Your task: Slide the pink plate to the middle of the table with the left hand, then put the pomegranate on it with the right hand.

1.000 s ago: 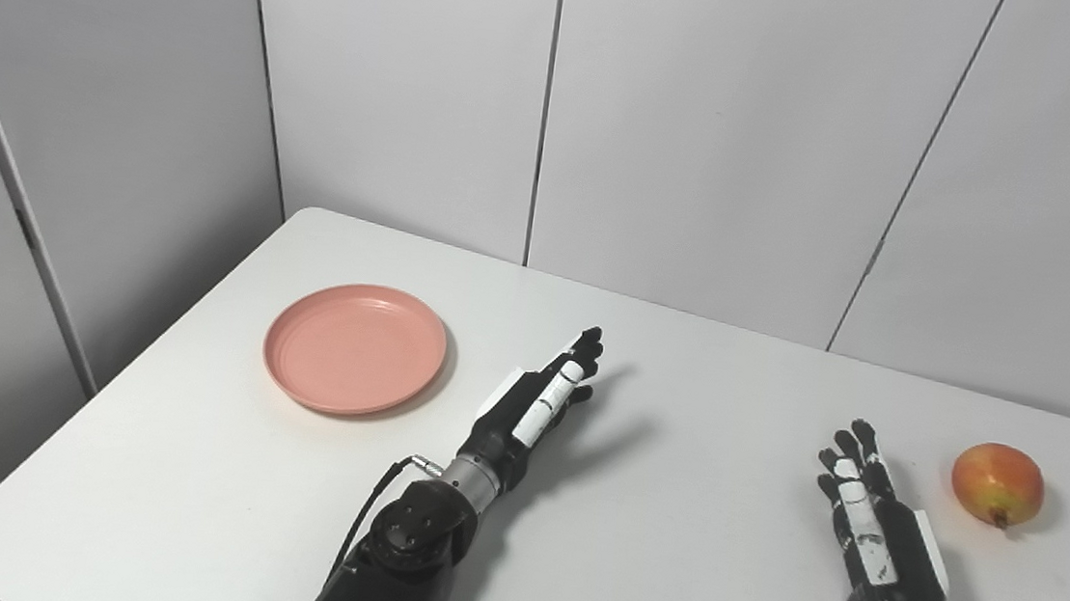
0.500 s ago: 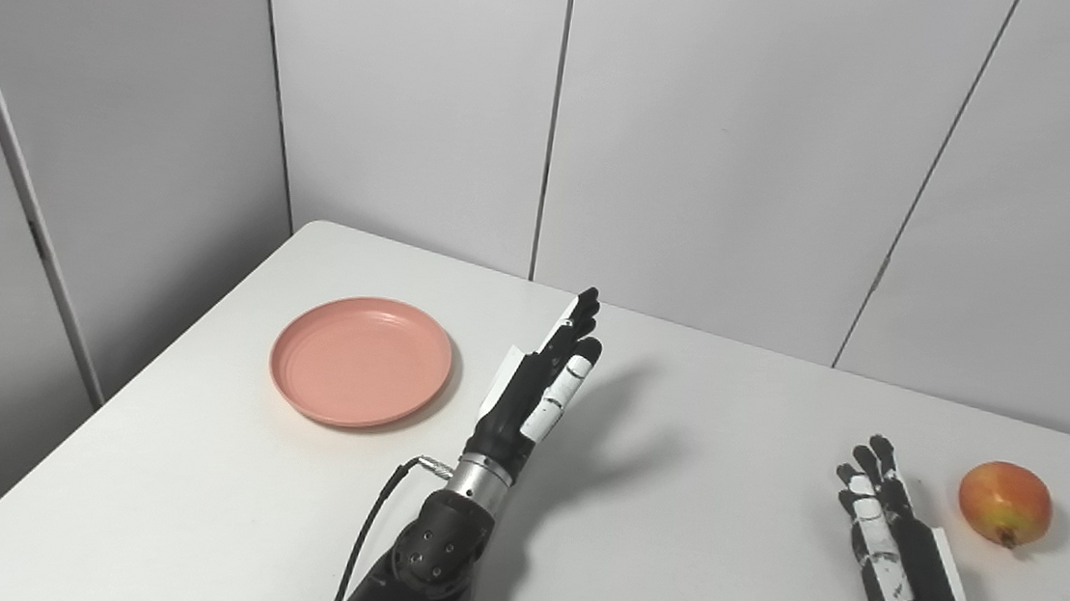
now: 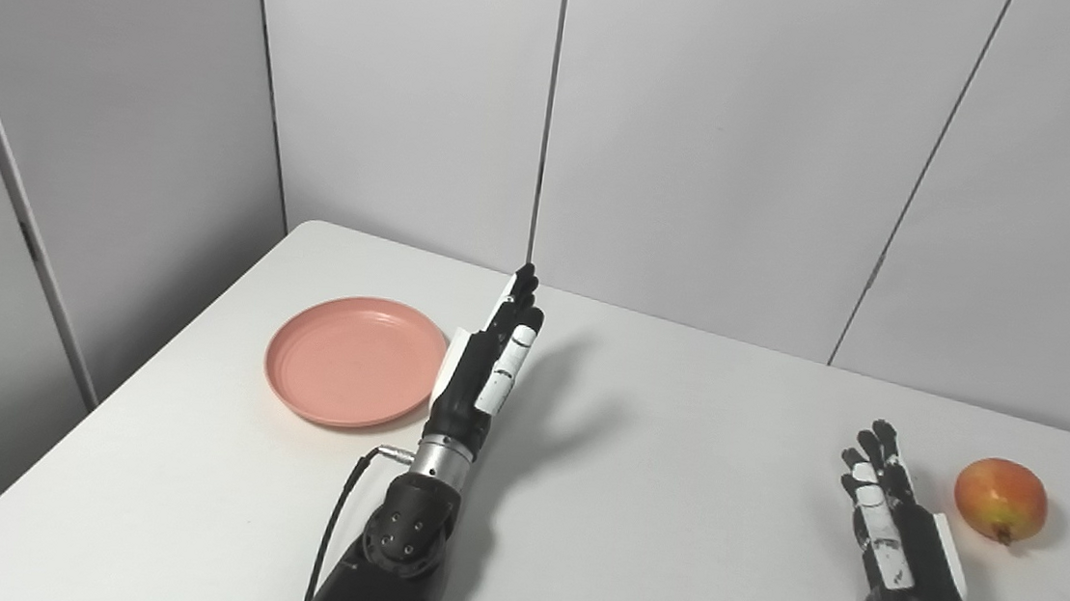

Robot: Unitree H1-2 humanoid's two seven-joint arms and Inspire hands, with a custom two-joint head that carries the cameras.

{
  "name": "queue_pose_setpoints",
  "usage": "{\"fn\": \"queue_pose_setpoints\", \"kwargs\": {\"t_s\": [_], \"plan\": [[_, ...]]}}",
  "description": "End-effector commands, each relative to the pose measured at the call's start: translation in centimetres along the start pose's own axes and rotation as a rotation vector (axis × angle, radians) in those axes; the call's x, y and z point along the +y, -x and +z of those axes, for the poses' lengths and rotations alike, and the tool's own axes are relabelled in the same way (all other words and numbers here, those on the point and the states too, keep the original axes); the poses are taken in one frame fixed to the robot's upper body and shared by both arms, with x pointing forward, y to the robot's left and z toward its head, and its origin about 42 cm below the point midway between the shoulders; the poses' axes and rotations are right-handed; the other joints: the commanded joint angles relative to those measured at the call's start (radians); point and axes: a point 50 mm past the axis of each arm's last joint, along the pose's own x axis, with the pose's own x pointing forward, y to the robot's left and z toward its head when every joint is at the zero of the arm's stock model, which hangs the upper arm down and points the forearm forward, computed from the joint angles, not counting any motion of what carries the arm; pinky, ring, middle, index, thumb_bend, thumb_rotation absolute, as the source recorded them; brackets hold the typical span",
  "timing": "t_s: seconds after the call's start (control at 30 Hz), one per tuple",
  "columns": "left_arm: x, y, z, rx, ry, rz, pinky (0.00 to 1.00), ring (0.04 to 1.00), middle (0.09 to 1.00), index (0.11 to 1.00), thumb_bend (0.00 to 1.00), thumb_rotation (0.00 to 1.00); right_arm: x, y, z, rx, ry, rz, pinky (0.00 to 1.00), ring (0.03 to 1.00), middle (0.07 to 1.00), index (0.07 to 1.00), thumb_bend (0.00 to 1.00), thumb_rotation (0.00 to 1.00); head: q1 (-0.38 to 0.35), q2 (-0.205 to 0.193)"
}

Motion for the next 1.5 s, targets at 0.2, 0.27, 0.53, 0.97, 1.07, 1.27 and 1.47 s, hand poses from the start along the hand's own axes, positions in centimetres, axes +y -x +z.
{"fn": "queue_pose_setpoints", "kwargs": {"t_s": [0.2, 0.27, 0.53, 0.97, 1.07, 1.27, 1.47], "plan": [[2.5, -1.8, 2.2, -0.026, 0.012, 0.038, 1.00, 0.981, 0.983, 0.988, 0.59, 1.00, 0.3, -0.5, 0.5, -0.053, -0.025, -0.001, 1.00, 0.987, 1.000, 1.000, 0.50, 0.76, -0.002, -0.005], [3.2, -2.0, 2.4, -0.023, 0.003, 0.055, 0.99, 0.974, 0.977, 0.982, 0.60, 1.00, 0.4, -0.6, 0.5, -0.056, -0.023, 0.001, 1.00, 0.987, 1.000, 1.000, 0.50, 0.76, -0.002, -0.004], [7.4, -3.0, 3.8, -0.004, -0.009, 0.095, 0.99, 0.955, 0.955, 0.956, 0.59, 1.00, 0.6, -0.5, 0.5, -0.061, -0.023, -0.005, 1.00, 0.985, 0.999, 1.000, 0.49, 0.76, 0.002, 0.000], [13.2, -3.9, 6.8, -0.036, 0.003, 0.140, 0.92, 0.907, 0.911, 0.906, 0.64, 1.00, 0.5, -0.6, 0.7, -0.062, -0.009, -0.007, 1.00, 0.984, 1.000, 1.000, 0.50, 0.77, 0.013, 0.008], [13.8, -3.7, 7.9, -0.037, -0.014, 0.153, 0.95, 0.910, 0.906, 0.902, 0.64, 1.00, 0.5, -0.6, 0.7, -0.060, -0.006, -0.008, 1.00, 0.984, 1.000, 1.000, 0.49, 0.77, 0.017, 0.007], [14.8, -3.3, 9.6, -0.060, -0.042, 0.176, 0.89, 0.905, 0.906, 0.903, 0.62, 1.00, 0.3, -0.6, 0.8, -0.064, 0.003, -0.013, 1.00, 0.972, 0.994, 1.000, 0.51, 0.76, 0.027, 0.005], [16.1, -3.3, 10.1, -0.050, -0.082, 0.198, 0.86, 0.883, 0.887, 0.889, 0.61, 1.00, 0.1, -0.7, 0.7, -0.064, 0.002, -0.016, 1.00, 0.968, 0.991, 1.000, 0.50, 0.76, 0.039, 0.004]]}}
